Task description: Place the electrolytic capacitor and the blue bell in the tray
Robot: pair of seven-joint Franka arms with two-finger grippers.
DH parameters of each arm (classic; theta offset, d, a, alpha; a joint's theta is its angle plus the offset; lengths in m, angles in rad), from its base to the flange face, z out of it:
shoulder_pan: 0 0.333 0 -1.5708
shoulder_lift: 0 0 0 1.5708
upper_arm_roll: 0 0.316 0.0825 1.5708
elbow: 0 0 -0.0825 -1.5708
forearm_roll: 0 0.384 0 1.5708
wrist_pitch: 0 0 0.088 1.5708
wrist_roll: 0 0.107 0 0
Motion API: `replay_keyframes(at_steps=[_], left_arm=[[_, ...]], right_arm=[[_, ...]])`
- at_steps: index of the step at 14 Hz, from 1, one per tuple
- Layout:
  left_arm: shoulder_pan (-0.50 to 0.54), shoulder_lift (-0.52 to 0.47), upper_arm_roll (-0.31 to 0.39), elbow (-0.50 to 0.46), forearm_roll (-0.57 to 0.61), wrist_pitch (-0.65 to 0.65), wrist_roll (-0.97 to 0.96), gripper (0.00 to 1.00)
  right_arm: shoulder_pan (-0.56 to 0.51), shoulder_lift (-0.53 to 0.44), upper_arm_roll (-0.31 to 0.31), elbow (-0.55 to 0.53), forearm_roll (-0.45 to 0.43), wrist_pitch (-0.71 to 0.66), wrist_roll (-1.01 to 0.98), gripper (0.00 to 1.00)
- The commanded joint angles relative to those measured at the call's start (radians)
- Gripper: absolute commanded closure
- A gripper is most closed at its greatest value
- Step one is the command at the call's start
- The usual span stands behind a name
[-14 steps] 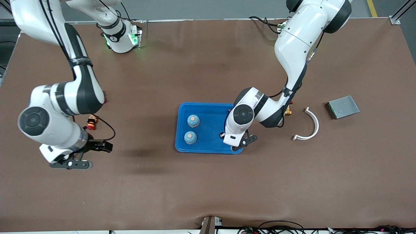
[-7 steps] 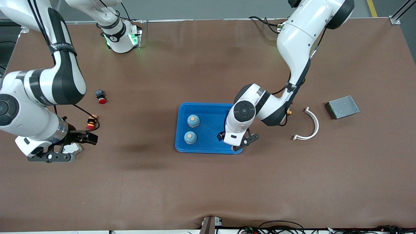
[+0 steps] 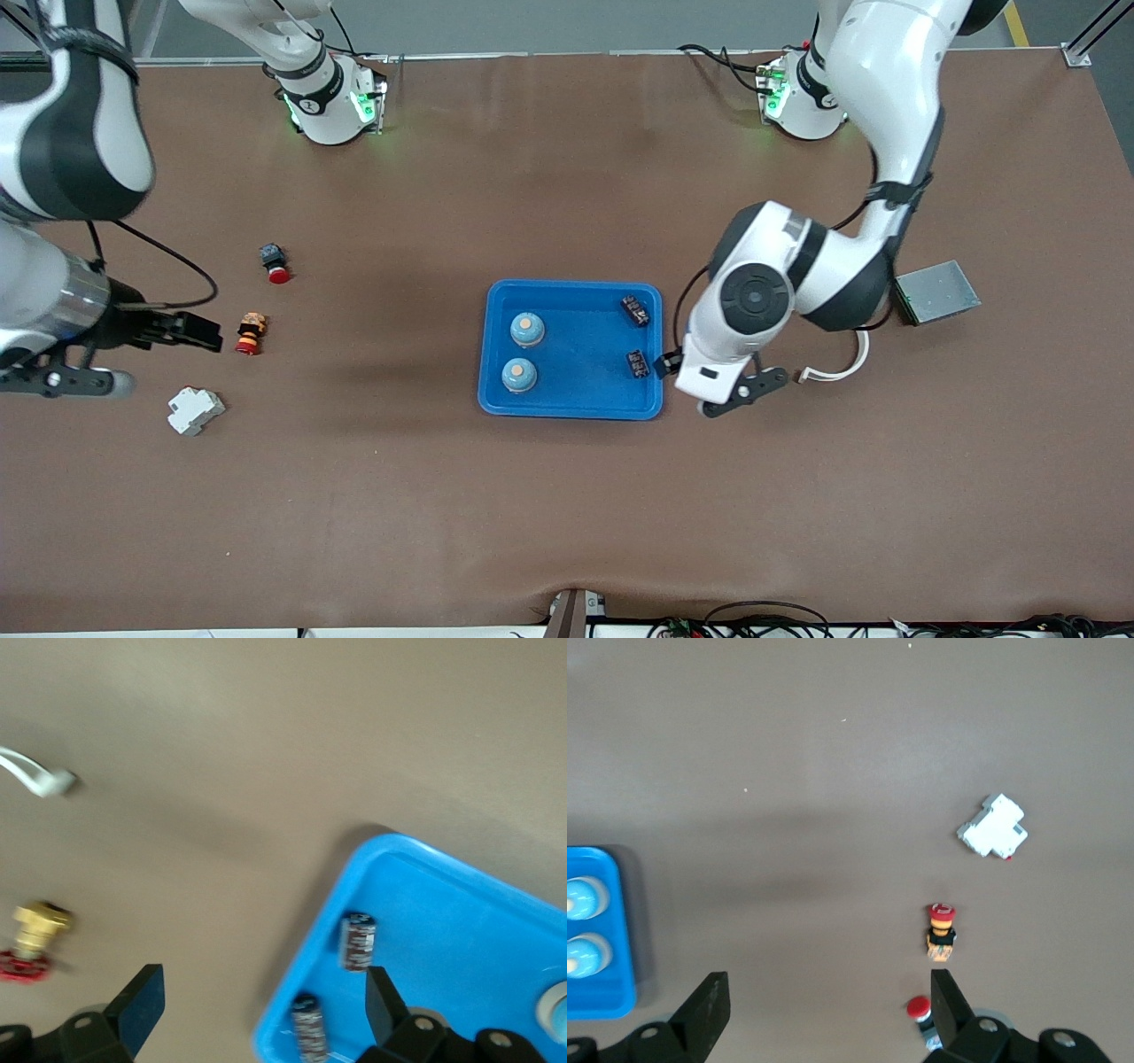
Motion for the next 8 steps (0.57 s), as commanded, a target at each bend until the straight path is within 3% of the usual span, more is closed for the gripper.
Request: replay_keyframes(at_steps=[1,8], left_arm=[[0.071,-0.081,-0.009,-0.031,-0.001,-0.085,0.133,0.0],[0.289,-0.21,-0.014,-0.144,-0.021,-0.12,0.53,0.0]], right_arm=[[-0.044,-0.089,0.015,-0.04,0.026,-0.024,-0.01,0.0],[-0.07,-0.174,0.014,-0.04,0.026,-0.107,-0.01,0.0]])
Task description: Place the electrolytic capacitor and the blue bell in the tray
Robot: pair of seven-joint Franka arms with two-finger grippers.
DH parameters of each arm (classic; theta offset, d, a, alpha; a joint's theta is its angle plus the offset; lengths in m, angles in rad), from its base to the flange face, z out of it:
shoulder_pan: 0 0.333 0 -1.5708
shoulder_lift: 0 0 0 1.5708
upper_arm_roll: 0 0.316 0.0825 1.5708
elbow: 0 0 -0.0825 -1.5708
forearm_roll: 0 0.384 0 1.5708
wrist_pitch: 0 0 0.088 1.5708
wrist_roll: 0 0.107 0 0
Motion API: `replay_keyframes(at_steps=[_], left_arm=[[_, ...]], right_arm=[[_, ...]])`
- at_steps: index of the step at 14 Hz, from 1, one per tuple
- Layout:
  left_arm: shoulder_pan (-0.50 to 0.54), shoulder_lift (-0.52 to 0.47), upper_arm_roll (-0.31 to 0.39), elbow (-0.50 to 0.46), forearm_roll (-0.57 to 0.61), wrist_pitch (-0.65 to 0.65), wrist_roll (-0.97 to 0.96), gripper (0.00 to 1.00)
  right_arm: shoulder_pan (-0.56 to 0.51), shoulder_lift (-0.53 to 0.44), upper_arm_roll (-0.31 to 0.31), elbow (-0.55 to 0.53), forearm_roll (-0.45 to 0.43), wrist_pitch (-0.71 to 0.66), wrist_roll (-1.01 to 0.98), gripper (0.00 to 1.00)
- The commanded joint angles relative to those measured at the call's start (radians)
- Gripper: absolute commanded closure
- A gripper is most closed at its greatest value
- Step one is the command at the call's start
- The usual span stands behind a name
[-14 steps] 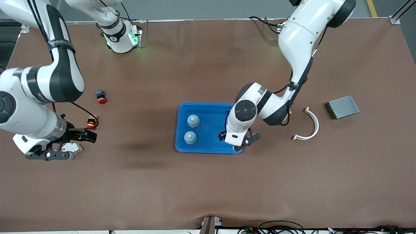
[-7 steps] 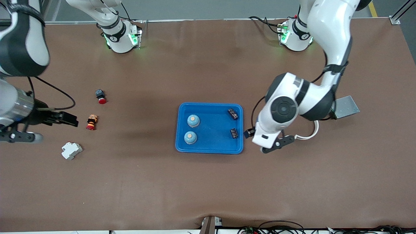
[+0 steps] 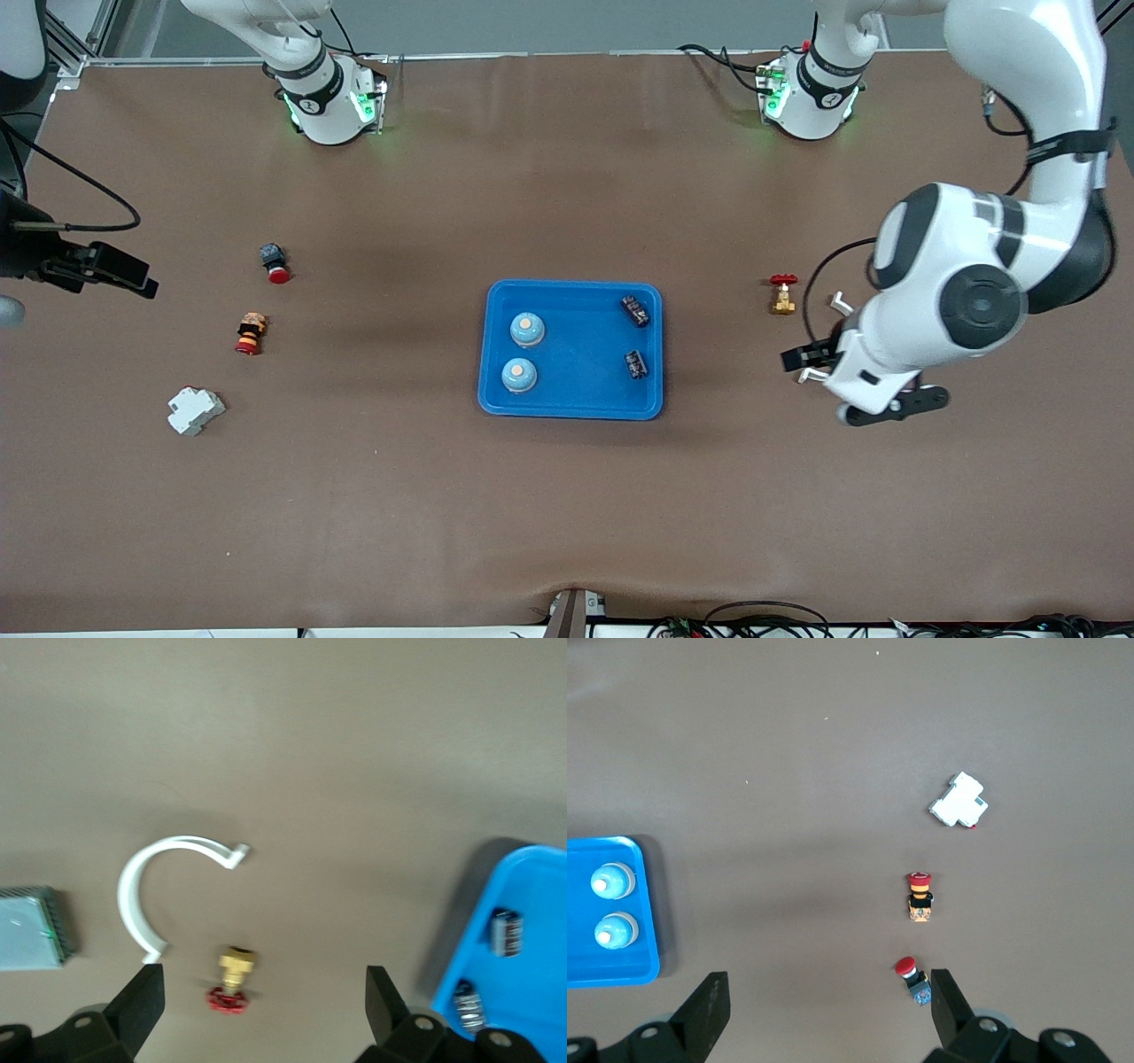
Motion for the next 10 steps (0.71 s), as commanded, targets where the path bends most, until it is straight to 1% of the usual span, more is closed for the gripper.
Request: replay_keyframes(at_steps=[1,3,5,6,9,10], left_arm=[[0.068,-0.083,-0.013,-0.106,-0.017,0.014,0.133,0.0],[0.11,-0.112,-0.014,-0.12,-0.028,0.012,0.228,0.0],[0.191,-0.148,-0.02,-0.154,-0.054,0.014,0.32,0.0],[0.211,-0.163,-0.02,-0.158,-0.056,0.014,0.358,0.0],[0.231,-0.238,-0.019,-0.16,-0.056,0.003,0.374,0.0],[0.23,-0.26,-0.019,-0.151,-0.054,-0.006,0.377,0.0]], right_arm=[[-0.024,-0.038,0.014,-0.035,0.016,-0.012,-0.006,0.0],[-0.017,-0.053,0.014,-0.051,0.016,-0.011,-0.006,0.0],[-0.008,-0.066,0.014,-0.061,0.016,-0.009,-0.005,0.0],[-0.004,-0.07,0.014,-0.062,0.014,-0.012,-0.003,0.0],[-0.003,-0.084,0.019,-0.067,-0.012,-0.016,-0.017,0.0],[-0.003,-0.084,0.022,-0.067,-0.038,-0.016,-0.02,0.0]])
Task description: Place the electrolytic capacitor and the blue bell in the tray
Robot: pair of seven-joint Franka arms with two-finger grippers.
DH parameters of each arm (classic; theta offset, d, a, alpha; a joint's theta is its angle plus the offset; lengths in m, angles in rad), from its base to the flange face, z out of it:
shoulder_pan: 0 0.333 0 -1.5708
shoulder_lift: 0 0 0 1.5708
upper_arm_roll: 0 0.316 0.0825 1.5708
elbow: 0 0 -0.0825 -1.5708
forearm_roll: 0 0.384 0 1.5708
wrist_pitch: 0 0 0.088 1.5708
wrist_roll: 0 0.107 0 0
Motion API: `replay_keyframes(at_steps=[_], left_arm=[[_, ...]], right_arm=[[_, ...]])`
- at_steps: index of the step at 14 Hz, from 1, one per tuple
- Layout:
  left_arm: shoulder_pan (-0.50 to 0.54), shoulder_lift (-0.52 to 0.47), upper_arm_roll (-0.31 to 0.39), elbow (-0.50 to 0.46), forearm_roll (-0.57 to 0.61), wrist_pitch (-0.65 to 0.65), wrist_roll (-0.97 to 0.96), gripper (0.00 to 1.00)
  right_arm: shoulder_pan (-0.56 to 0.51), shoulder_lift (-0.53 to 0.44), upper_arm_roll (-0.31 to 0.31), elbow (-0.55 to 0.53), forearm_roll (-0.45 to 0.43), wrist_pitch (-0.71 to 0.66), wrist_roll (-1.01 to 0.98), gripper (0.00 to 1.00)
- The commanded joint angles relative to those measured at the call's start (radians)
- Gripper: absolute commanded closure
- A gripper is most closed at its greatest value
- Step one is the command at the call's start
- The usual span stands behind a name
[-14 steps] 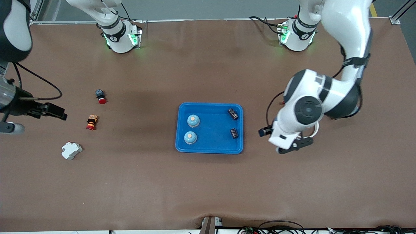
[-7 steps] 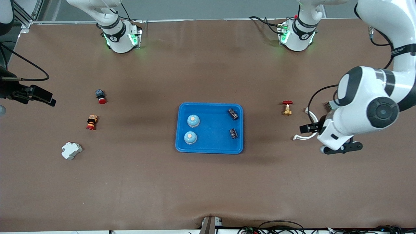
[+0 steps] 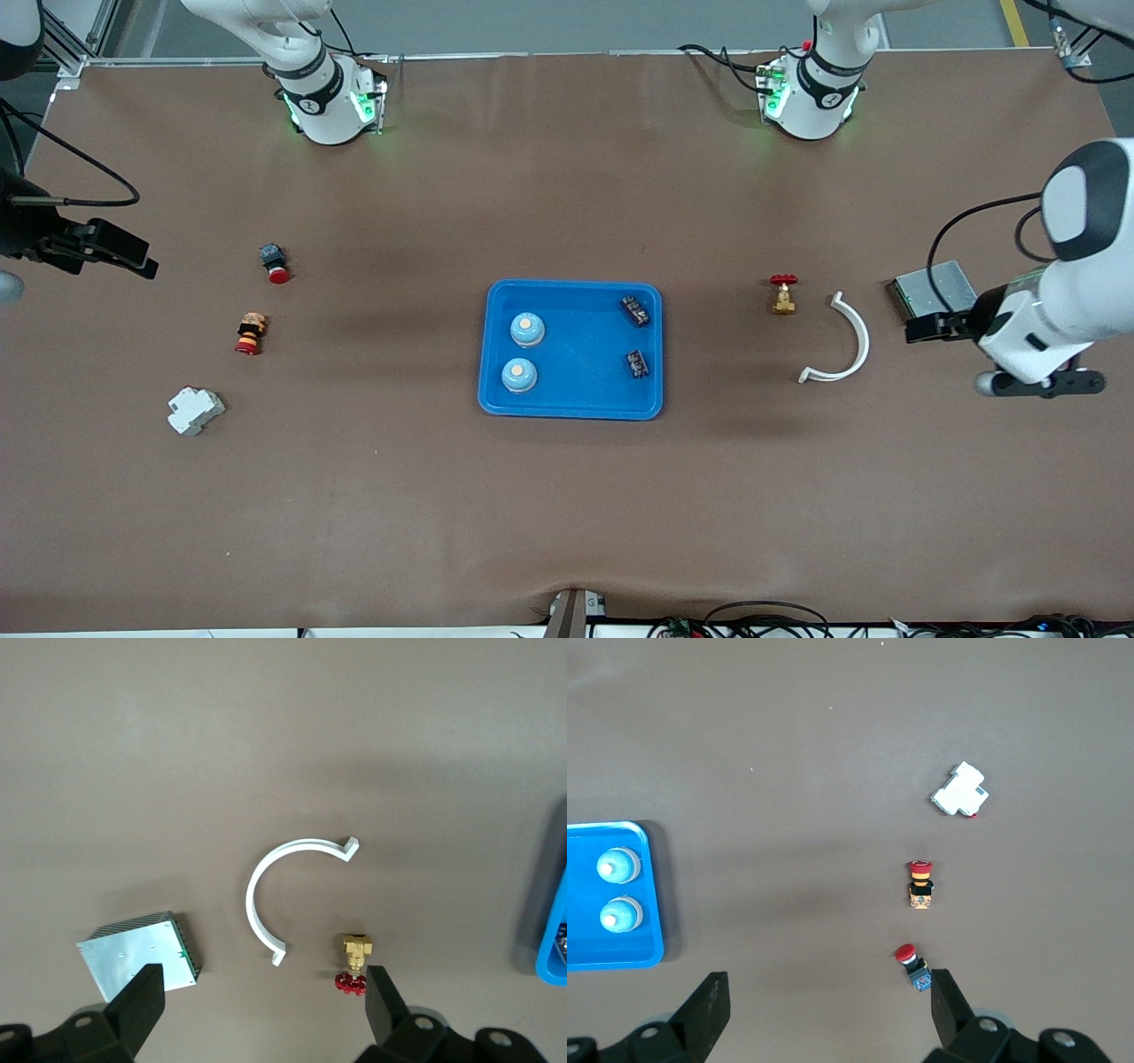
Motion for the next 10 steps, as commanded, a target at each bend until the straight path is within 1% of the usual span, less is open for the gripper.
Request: replay_keyframes(at_steps=[1,3,6,7,10], left_arm=[[-0.001,-0.09,-0.014,-0.01,-0.016,-0.019,-0.004,0.0],[-0.007,-0.092,-0.015,0.055,-0.019,-0.071,-0.012,0.0],[-0.009,-0.098,-0.049,0.12,-0.004,-0.094,-0.015,0.0],[-0.009,-0.107,-0.057,0.134,0.001,-0.094,-0.018,0.0],[-0.007,-0.11,-0.058,0.134,0.002,-0.094,-0.047,0.0]], right_arm=[[-0.002,-0.038,0.013,-0.038,-0.056,0.001,-0.03,0.0],[-0.002,-0.046,0.02,-0.037,-0.072,0.001,-0.067,0.0],[-0.003,-0.047,0.015,-0.038,-0.072,0.001,-0.07,0.0],[-0.003,-0.047,0.014,-0.04,-0.072,0.001,-0.07,0.0],[0.0,-0.046,0.012,-0.04,-0.07,0.001,-0.066,0.0]])
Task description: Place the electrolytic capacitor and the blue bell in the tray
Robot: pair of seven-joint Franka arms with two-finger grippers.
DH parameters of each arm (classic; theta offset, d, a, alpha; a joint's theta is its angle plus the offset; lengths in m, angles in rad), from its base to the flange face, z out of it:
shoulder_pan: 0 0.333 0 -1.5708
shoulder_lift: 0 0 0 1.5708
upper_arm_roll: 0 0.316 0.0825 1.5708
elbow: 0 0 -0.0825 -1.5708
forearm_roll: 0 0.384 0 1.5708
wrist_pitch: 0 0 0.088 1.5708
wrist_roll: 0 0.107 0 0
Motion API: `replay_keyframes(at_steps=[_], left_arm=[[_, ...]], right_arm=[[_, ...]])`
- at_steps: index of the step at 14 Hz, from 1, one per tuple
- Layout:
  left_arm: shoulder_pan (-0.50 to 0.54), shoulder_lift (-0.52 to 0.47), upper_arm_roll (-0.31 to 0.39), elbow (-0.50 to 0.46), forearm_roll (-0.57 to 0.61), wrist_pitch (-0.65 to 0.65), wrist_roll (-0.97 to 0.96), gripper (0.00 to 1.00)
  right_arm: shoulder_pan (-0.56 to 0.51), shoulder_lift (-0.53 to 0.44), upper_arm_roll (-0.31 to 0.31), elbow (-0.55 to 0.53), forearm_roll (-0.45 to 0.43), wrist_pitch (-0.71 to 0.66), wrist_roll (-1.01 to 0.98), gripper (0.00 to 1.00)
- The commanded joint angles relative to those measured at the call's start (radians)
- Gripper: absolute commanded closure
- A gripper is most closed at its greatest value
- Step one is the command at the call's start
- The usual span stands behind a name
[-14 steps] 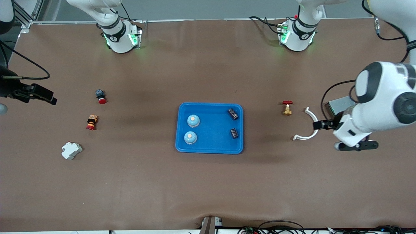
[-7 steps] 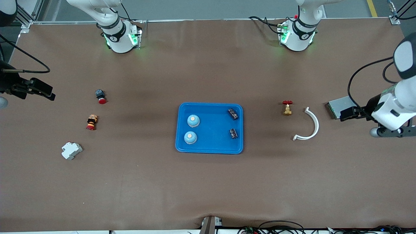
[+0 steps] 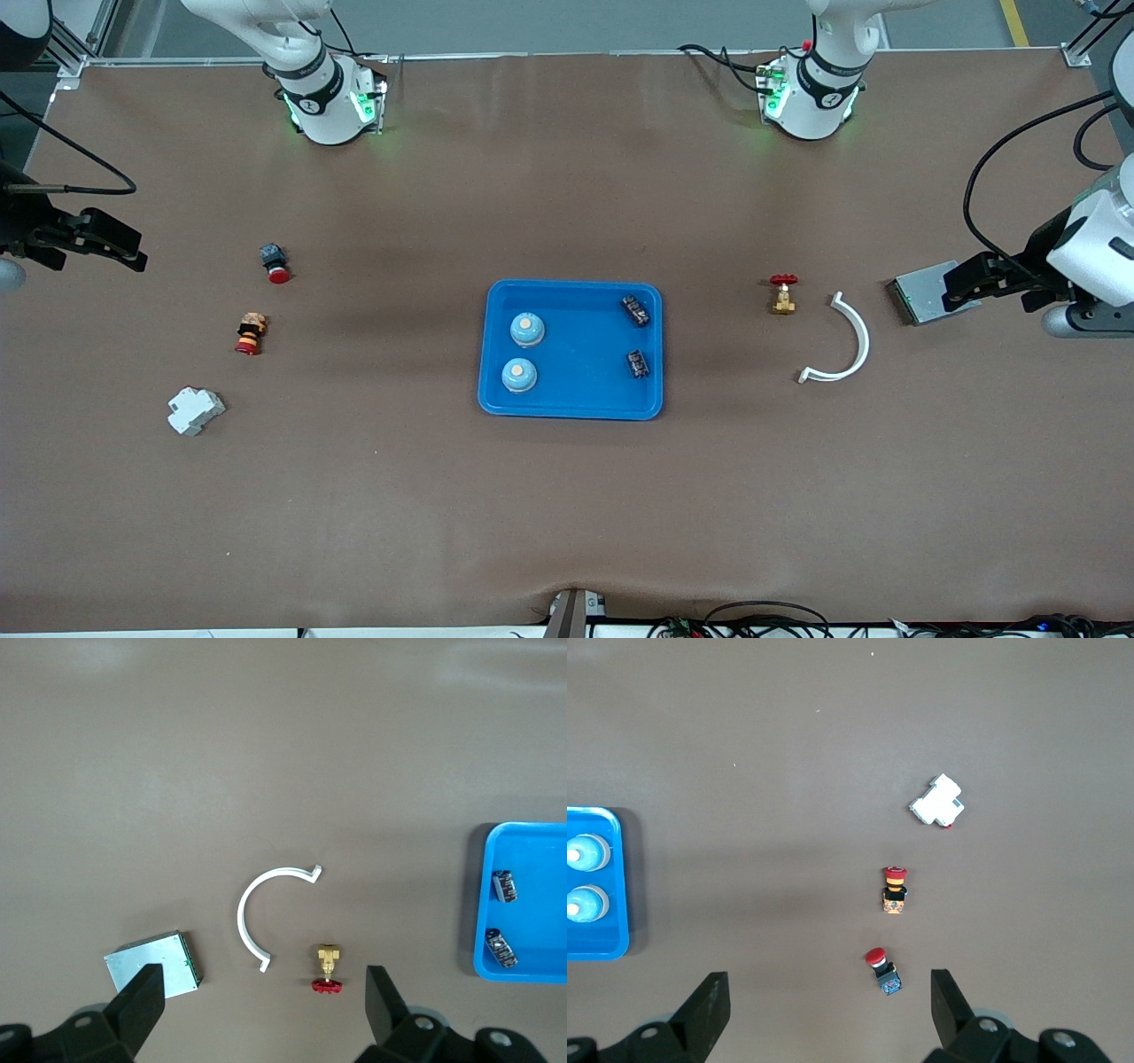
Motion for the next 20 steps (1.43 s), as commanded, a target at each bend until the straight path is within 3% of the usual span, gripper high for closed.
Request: replay_keyframes(at_steps=[1,6,11,20], left_arm=[[0.002,-0.005,-0.005,0.011,0.005,-0.02,-0.037,0.0],[-0.008,-0.008,-0.002,0.011,0.006,-0.02,-0.042,0.0],[-0.164,-0.018,0.104,0.012,0.047,-0.02,-0.044,0.0],[-0.189,-0.005,0.156,0.011,0.034,-0.02,-0.044,0.0]], right_arm=[[-0.002,-0.038,0.001,-0.039,-0.001,0.002,-0.003,0.0],[-0.002,-0.039,-0.004,-0.039,0.035,0.004,0.006,0.0],[-0.002,-0.042,-0.011,-0.039,0.051,0.002,0.035,0.0],[-0.008,-0.044,-0.015,-0.042,0.069,0.001,0.05,0.0]])
